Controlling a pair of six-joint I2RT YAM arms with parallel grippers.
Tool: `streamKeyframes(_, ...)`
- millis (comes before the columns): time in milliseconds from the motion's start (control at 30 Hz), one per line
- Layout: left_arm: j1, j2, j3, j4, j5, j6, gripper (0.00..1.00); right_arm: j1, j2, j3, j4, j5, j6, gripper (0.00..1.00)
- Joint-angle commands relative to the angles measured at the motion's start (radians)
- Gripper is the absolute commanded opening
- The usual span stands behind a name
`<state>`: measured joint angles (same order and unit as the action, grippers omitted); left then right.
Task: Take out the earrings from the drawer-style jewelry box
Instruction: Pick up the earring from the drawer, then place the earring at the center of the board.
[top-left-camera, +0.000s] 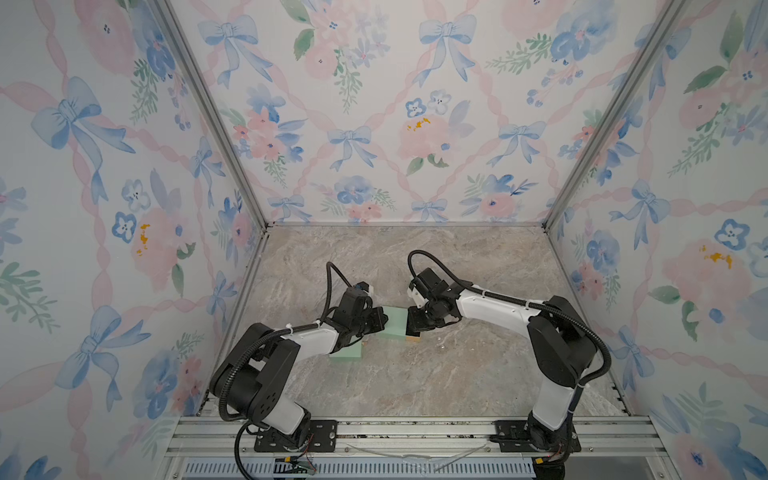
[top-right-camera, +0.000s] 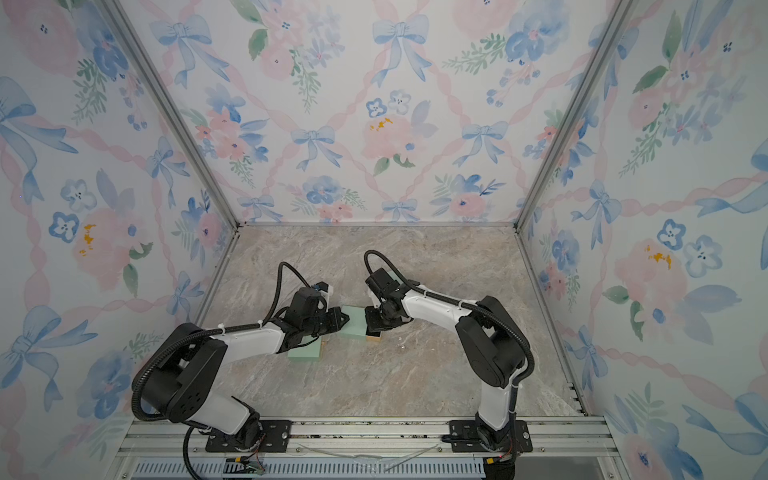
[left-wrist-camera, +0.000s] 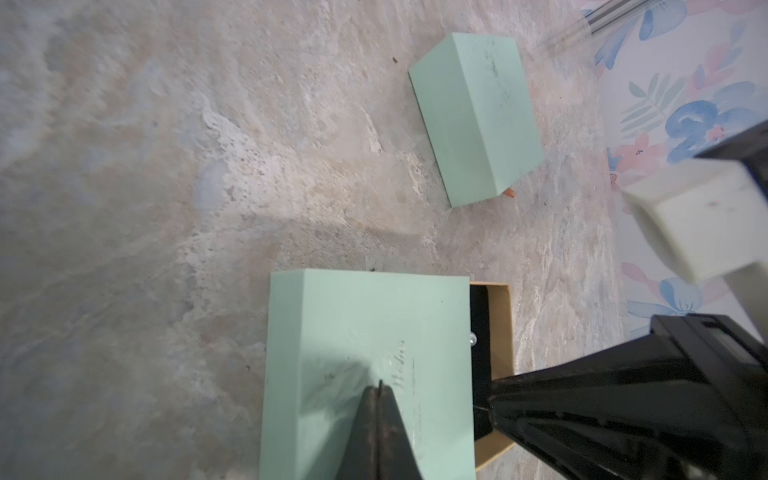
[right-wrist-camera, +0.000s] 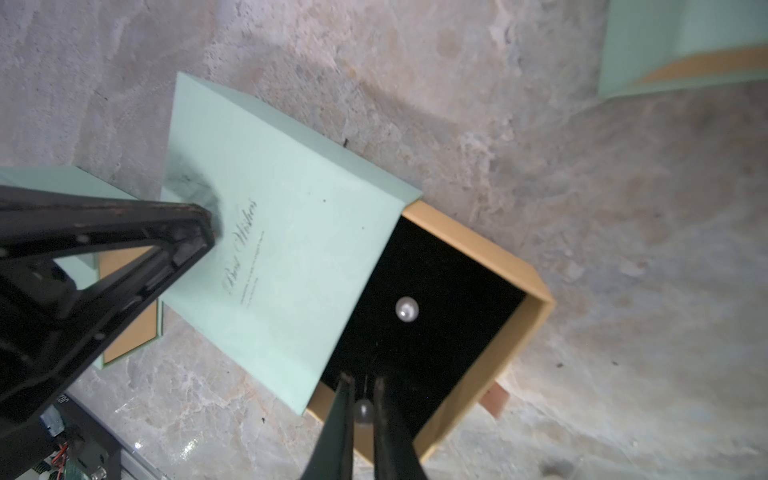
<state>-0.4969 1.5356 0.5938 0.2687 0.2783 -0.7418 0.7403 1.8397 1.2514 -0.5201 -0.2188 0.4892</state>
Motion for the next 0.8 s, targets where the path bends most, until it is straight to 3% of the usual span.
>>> streamKeyframes(0, 0.006, 0.06, -0.036, -0.151, -0.033, 0.019, 0.0, -0.011, -0.034, -0.022, -0.012, 0.015, 0.004, 0.12)
streamKeyframes(400, 0.006, 0.065, -0.028, -0.155, -0.031, 0.022, 0.0, -0.053, -0.179, -0.092, 0.012, 0.062, 0.01, 0.12)
streamKeyframes(767, 0.006, 0.074, -0.022, -0.155, -0.023, 0.027, 0.0, -0.199, -0.242, -0.207, 0.021, 0.044, 0.011, 0.12)
